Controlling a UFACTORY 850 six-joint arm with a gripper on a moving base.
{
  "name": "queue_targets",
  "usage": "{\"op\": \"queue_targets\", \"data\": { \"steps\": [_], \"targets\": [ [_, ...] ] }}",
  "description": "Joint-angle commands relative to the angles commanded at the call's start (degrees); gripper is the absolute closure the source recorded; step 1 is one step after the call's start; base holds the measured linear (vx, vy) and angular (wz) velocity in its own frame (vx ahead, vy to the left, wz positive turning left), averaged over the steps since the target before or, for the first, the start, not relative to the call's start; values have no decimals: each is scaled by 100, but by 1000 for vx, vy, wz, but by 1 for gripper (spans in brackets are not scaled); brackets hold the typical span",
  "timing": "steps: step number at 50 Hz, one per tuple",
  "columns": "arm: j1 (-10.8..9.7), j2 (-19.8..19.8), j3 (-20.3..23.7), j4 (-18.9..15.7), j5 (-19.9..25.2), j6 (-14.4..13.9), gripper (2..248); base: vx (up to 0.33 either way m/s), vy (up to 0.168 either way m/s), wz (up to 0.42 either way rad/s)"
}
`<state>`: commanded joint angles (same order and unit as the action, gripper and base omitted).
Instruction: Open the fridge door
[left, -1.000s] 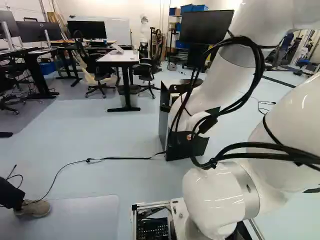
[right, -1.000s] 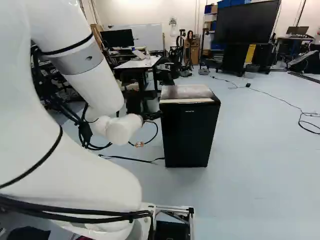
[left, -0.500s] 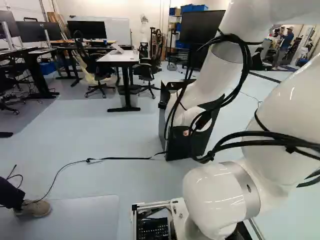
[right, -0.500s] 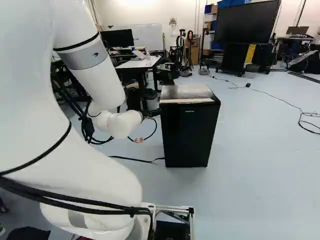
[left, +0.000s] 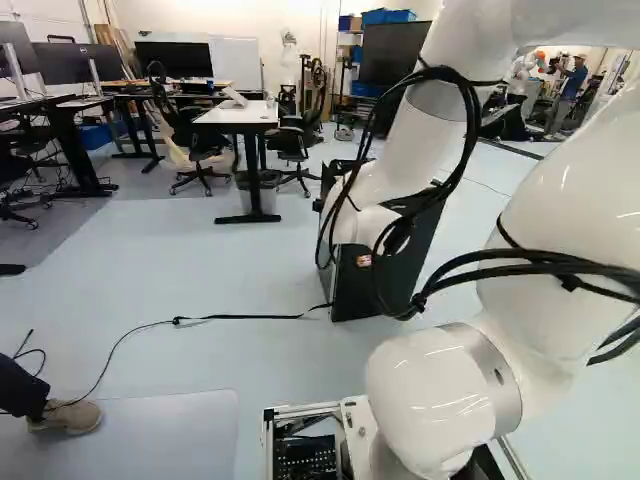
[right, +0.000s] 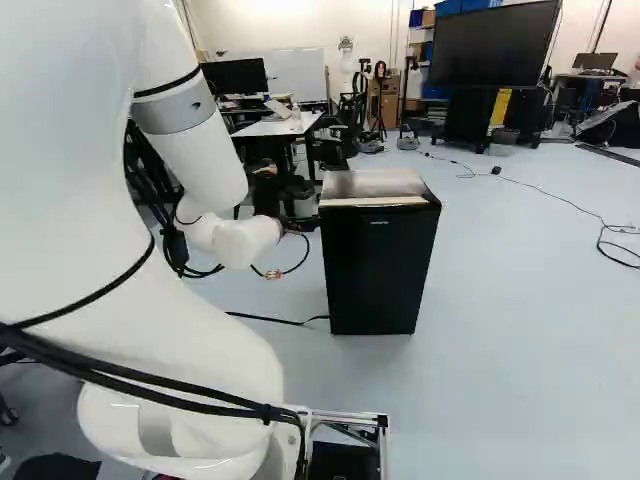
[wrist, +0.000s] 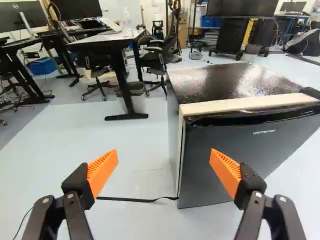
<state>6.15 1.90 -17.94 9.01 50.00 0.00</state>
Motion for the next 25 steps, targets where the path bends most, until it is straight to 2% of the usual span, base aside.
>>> {"op": "queue_targets", "data": {
  "steps": [25],
  "targets": [
    [358,-197,-199,744,0,0,3,0,0,0]
  ]
}}
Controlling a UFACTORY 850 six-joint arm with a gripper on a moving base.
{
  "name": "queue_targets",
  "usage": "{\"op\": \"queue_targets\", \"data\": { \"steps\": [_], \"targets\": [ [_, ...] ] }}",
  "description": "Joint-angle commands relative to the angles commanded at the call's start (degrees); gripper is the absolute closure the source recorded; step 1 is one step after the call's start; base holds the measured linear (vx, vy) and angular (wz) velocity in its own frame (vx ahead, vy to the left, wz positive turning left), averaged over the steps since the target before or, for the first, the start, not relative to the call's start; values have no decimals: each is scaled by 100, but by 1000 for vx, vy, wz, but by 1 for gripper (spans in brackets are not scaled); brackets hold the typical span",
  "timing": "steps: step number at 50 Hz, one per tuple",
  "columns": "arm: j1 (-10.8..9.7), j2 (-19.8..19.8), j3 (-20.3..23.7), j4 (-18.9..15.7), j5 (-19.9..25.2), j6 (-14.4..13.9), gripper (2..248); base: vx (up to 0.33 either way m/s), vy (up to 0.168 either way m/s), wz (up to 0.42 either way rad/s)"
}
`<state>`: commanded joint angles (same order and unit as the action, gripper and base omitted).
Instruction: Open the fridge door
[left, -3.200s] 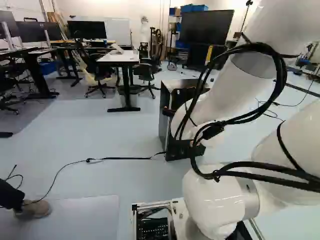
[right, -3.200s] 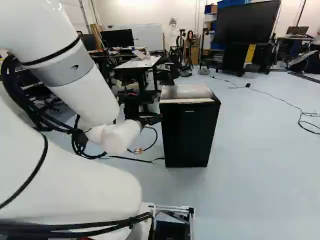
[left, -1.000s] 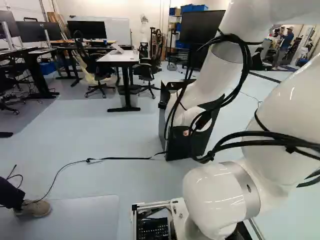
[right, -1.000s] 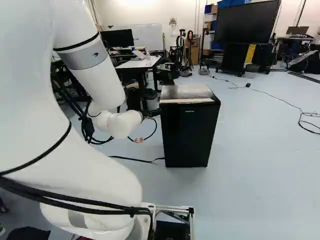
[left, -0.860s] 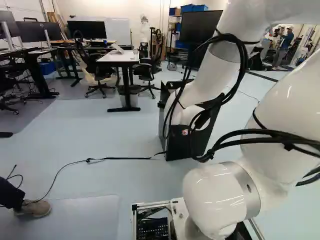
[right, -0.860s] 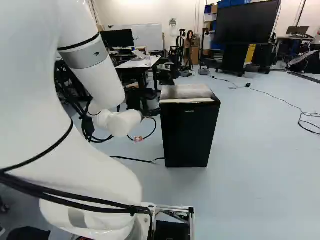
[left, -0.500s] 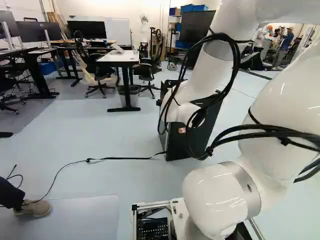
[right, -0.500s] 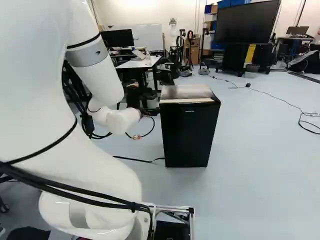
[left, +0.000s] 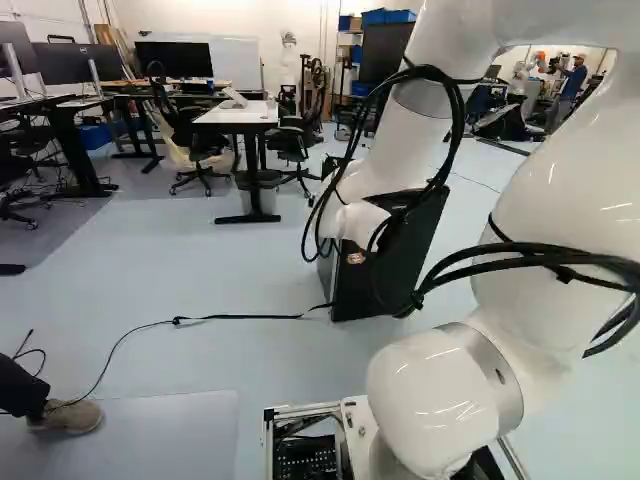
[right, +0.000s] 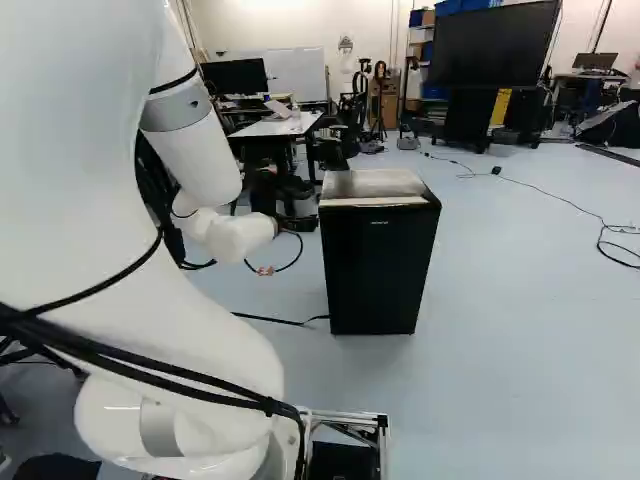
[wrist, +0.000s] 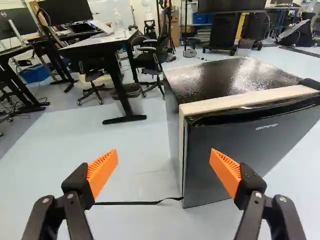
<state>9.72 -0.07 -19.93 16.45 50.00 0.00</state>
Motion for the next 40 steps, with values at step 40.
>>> {"op": "queue_targets", "data": {
  "steps": [40],
  "targets": [
    [527,-596,-629,1337,0,0,3,0,0,0]
  ]
}}
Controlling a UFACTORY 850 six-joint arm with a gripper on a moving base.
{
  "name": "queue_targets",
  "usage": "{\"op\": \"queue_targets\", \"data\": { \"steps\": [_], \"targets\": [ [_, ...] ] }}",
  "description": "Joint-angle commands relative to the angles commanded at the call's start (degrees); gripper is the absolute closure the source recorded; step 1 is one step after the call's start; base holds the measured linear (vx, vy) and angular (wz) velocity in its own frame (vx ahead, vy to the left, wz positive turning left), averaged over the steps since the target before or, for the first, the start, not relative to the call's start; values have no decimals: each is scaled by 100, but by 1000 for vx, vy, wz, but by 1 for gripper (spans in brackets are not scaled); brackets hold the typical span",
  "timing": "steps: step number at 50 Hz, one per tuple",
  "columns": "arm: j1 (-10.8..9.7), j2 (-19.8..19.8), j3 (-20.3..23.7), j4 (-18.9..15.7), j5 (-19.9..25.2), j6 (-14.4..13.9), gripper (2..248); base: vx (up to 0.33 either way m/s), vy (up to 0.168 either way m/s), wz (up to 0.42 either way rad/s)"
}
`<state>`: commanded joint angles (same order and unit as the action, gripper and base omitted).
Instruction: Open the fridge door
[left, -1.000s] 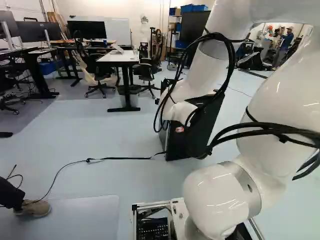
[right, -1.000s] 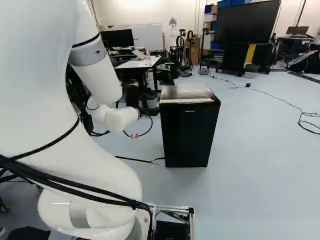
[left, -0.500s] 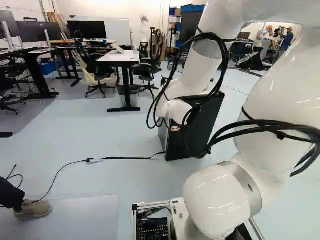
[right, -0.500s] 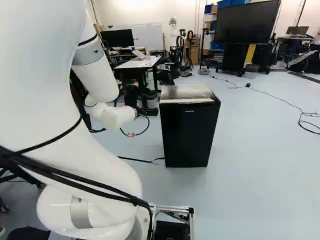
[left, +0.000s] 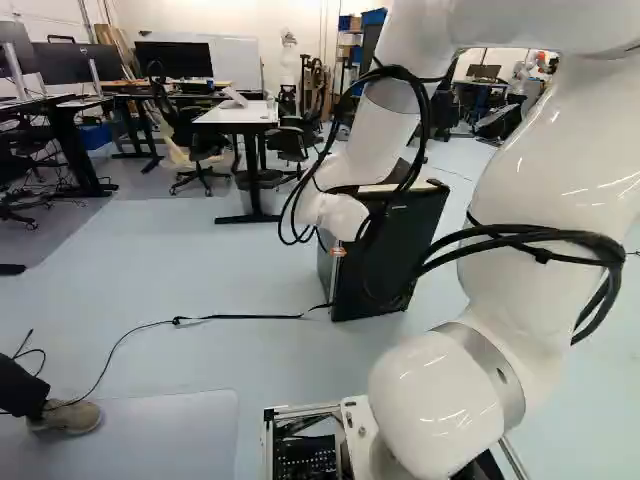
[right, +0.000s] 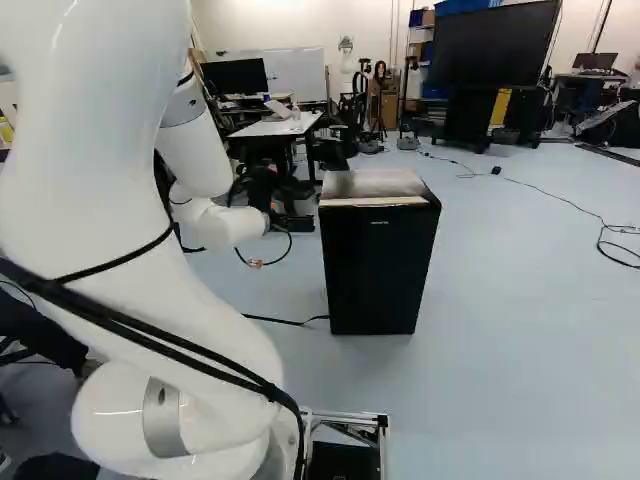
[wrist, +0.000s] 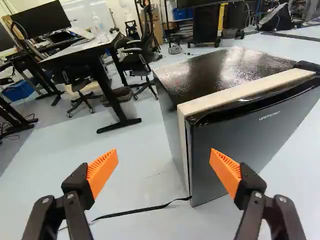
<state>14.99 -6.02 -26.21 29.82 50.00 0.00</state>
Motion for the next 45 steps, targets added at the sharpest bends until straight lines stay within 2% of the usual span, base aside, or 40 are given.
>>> {"op": "queue_targets", "data": {
  "steps": [45],
  "targets": [
    [527,-690,-784,1716,0,0,3,0,0,0]
  ]
}}
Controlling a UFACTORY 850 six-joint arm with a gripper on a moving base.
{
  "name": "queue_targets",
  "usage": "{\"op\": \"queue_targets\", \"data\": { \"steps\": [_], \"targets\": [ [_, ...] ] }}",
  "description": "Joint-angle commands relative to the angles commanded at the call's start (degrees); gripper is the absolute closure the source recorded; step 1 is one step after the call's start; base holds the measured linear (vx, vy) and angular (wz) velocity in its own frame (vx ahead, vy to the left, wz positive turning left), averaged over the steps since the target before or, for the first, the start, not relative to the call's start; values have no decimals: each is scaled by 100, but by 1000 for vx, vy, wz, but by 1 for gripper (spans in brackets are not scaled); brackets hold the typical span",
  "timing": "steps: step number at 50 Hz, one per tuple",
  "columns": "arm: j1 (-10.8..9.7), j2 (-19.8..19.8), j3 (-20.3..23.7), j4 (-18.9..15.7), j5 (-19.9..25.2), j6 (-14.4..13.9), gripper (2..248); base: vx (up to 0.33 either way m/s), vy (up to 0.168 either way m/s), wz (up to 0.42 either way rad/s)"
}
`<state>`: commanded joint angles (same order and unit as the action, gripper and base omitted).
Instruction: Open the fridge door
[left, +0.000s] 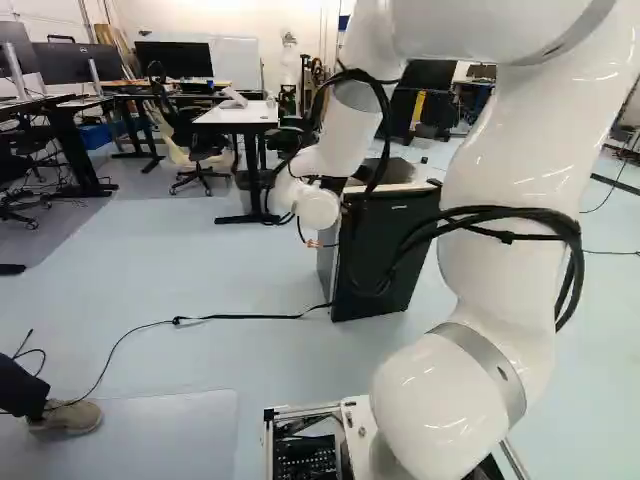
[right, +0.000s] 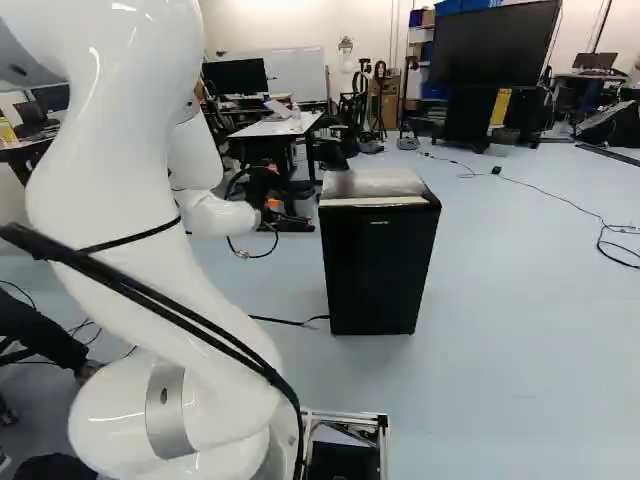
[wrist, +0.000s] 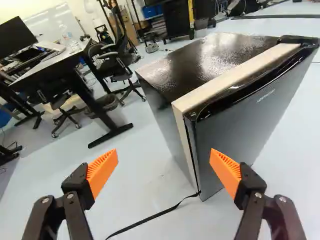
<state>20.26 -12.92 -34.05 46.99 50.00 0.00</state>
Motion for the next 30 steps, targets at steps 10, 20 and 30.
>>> {"op": "queue_targets", "data": {
  "steps": [10,20,30],
  "targets": [
    [114,-129,-154,389,7,0,3,0,0,0],
    [221,-360,-333,765,67,0,3,0,0,0],
    [316,-645,-521,1106,145,0,3,0,0,0]
  ]
}}
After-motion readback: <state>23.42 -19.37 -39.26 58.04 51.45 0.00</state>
